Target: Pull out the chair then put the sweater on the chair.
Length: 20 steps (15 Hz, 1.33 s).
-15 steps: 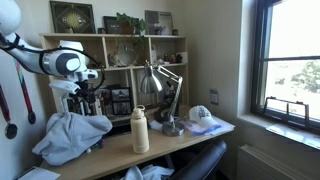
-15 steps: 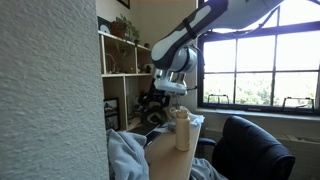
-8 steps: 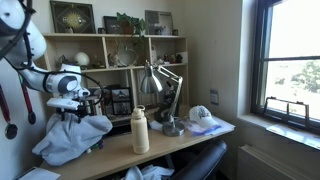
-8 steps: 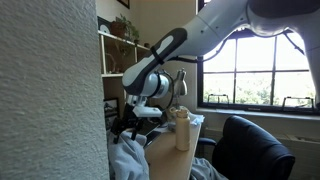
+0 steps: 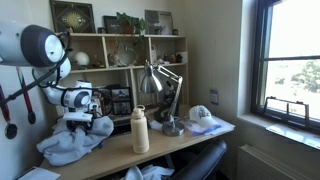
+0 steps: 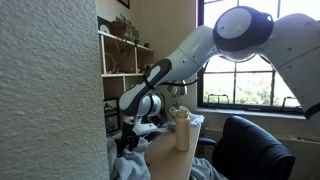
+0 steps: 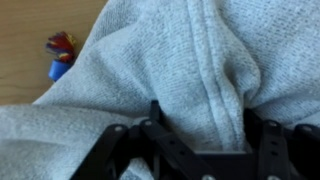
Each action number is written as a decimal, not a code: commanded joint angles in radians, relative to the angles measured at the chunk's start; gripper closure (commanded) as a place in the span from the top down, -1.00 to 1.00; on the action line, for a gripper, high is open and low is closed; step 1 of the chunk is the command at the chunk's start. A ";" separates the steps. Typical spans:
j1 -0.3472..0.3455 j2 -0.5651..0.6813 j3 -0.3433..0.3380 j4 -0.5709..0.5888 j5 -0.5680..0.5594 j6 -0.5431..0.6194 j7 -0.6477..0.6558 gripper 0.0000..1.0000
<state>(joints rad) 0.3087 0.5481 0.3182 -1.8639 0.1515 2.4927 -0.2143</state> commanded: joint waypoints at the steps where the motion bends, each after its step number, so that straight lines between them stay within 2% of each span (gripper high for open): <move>1: -0.013 0.039 0.021 0.065 -0.012 -0.026 -0.019 -0.14; 6: -0.018 0.028 0.016 0.077 -0.004 -0.036 -0.004 -0.86; 13: -0.085 -0.036 0.064 0.048 0.093 -0.082 -0.021 -0.84; 20: -0.156 -0.233 0.127 -0.069 0.251 -0.106 -0.074 -0.85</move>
<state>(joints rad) 0.1894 0.4559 0.4218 -1.8408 0.3272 2.4157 -0.2521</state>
